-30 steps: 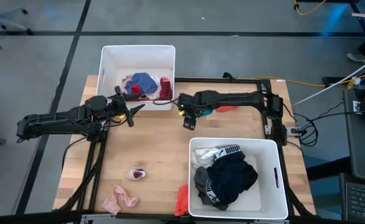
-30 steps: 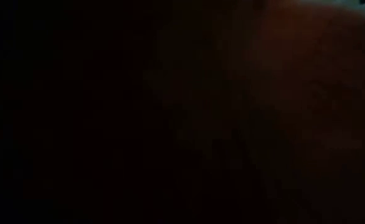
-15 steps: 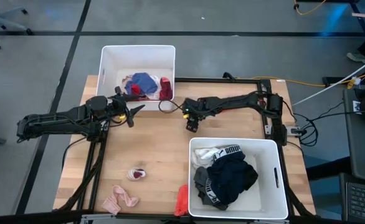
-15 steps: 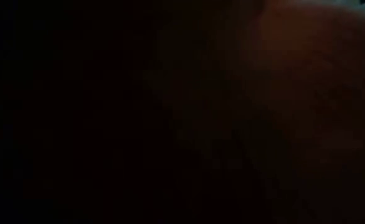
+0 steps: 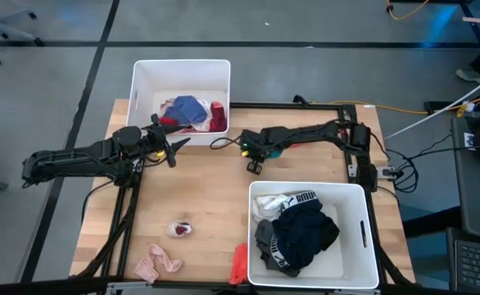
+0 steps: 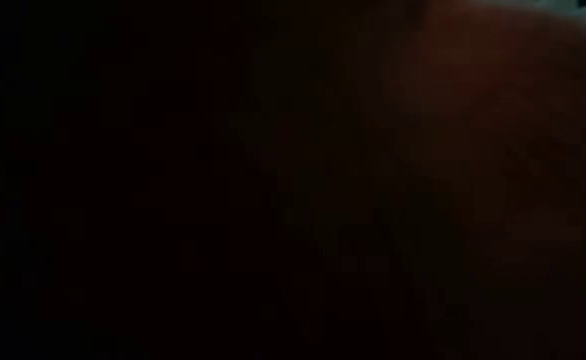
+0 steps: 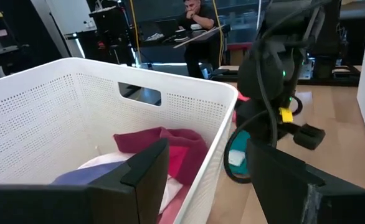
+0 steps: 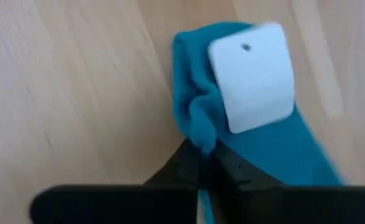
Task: Sort clothes
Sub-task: Put the light blue sock into the top white bin
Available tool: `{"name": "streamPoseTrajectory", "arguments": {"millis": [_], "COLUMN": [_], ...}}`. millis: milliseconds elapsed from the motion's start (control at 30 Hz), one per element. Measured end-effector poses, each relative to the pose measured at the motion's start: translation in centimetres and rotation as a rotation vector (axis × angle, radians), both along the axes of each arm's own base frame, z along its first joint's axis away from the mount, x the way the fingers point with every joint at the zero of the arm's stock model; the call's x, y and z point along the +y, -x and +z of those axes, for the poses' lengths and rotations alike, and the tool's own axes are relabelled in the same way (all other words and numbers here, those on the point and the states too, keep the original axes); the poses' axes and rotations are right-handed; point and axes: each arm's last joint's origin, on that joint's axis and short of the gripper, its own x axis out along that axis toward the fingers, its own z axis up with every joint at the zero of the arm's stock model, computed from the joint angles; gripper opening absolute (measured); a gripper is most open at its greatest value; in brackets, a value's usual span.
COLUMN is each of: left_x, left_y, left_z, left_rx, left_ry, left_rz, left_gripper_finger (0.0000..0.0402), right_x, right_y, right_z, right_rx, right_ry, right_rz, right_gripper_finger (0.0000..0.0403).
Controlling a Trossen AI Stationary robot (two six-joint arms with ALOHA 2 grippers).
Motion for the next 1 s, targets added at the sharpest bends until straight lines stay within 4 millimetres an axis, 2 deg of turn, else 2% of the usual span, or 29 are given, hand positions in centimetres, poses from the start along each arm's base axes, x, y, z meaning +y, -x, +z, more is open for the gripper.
{"name": "streamPoseTrajectory", "arguments": {"millis": [67,167,300,433,667,800,1000], "left_x": [0.0,0.0,0.0,0.0,0.0,0.0,0.0], "left_y": [0.0,0.0,0.0,0.0,0.0,0.0,0.0], "left_z": [0.0,0.0,0.0,0.0,0.0,0.0,0.0], "left_rx": [-0.010,-0.029,-0.036,-0.038,-0.040,-0.045,-0.037], "left_ry": [0.018,0.043,0.055,0.059,0.073,0.082,0.069], "left_rz": [0.003,0.008,0.010,0.011,0.013,0.015,0.012], "left_gripper_finger": [0.0202,0.0202,0.0202,0.0202,0.0202,0.0202,0.0202], "right_x": [-0.1,-0.1,0.0,0.2,0.0,-0.1,-0.6], "right_y": [-0.2,0.0,0.4,0.7,0.2,-0.4,-2.0], "right_z": [1.5,5.1,9.2,14.6,22.0,25.1,27.6], "right_rx": [-0.007,-0.032,-0.093,-0.230,-0.463,-0.645,-0.937], "right_ry": [0.003,0.039,0.079,0.132,0.219,0.305,0.426], "right_rz": [0.002,-0.025,-0.040,-0.049,-0.012,0.033,0.122], "right_gripper_finger": [0.0024,0.0032,0.0009,0.0016,0.0006,0.0011,0.0017]}}
